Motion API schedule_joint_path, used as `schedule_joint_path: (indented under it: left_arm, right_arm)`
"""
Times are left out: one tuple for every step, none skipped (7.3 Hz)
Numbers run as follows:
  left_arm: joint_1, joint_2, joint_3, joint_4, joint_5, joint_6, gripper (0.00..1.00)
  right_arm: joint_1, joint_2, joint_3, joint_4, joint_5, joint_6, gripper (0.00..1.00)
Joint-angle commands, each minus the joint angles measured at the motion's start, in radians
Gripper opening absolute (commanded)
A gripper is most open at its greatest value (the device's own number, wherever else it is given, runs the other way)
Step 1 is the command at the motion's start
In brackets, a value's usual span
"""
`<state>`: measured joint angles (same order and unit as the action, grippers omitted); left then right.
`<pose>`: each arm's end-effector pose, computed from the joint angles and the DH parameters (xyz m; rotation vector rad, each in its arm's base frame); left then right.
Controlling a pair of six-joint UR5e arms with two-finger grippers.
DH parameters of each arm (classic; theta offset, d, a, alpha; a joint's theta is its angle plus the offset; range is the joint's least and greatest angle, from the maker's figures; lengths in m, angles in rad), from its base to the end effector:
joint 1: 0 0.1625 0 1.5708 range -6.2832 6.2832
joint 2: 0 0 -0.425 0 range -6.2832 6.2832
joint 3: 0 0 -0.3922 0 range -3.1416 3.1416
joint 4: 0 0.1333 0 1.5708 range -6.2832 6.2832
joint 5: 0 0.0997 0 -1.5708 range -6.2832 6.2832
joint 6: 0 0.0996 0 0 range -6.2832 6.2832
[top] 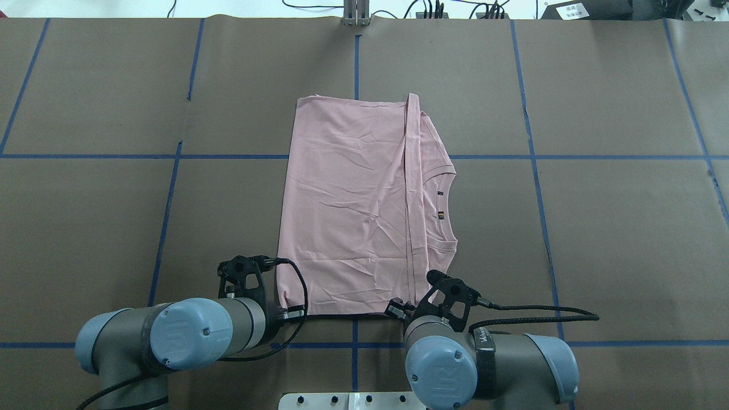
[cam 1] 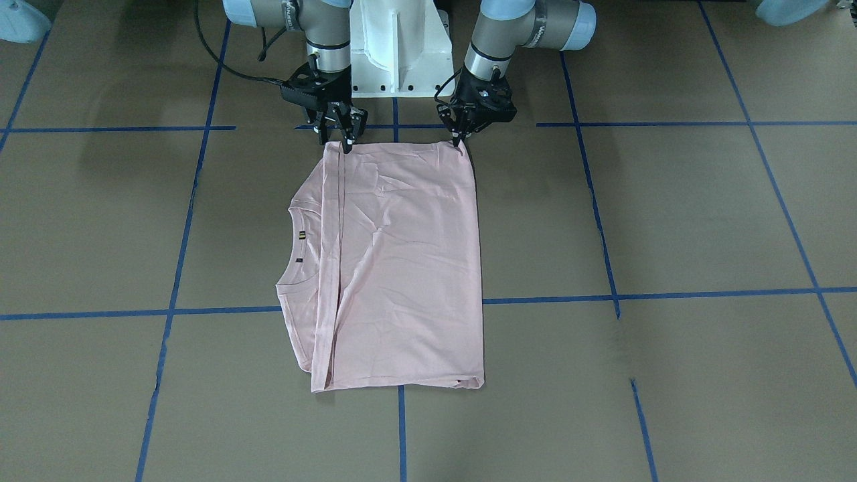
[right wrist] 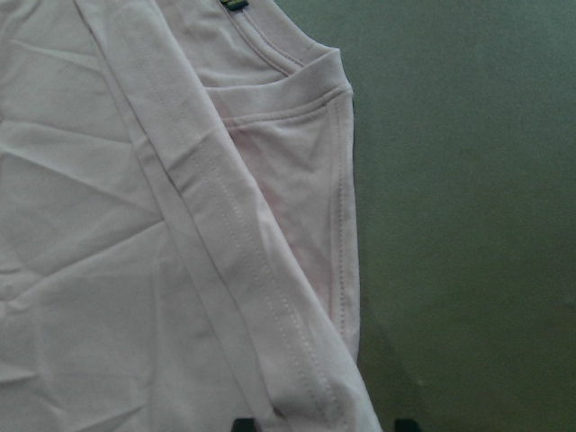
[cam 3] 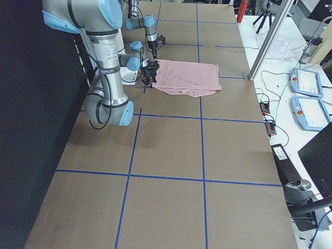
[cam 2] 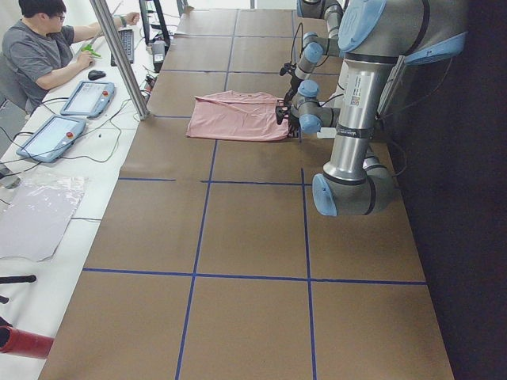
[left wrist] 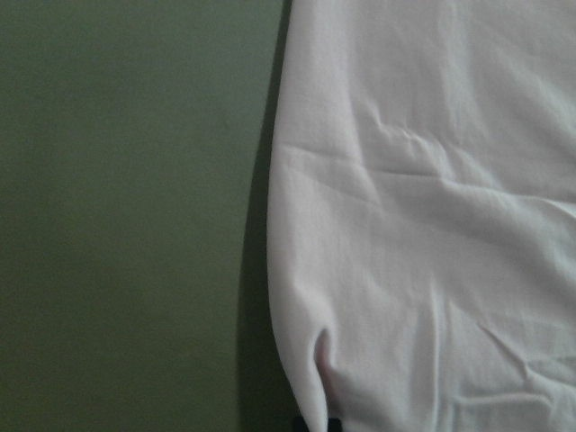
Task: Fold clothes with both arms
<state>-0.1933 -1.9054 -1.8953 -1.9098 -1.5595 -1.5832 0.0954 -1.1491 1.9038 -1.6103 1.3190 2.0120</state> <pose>0.5506 -0.2448 0.2939 0.1006 0.9948 -0.1939 -0.5804 -0.2144 0.2890 0.1168 -0.7539 0.6008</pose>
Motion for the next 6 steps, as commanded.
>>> schedule_joint_path:
  left_arm:
    - [0.0,0.0,0.001,0.0,-0.001,0.0,0.0]
    - [0.0,0.0,-0.001,0.0,-0.001,0.0,0.0]
    - [0.0,0.0,-0.001,0.0,-0.001,0.0,0.0]
    - [0.0,0.0,0.001,0.0,-0.001,0.0,0.0]
    - [0.0,0.0,0.001,0.0,-0.001,0.002,0.0]
    - [0.0,0.0,0.001,0.0,-0.001,0.002,0.0]
  right_arm:
    - [0.0,0.002,-0.014,0.003,0.0,0.001,0.58]
    - [0.0,0.005,-0.015,0.004,-0.001,0.001,0.58]
    - [0.0,0.006,-0.017,0.003,-0.001,0.001,0.58]
    - [0.0,0.006,-0.017,0.004,-0.001,0.002,0.52]
    - [0.001,0.006,-0.017,0.009,-0.001,0.011,0.01]
    - [0.001,0.006,-0.017,0.01,-0.003,0.011,0.0]
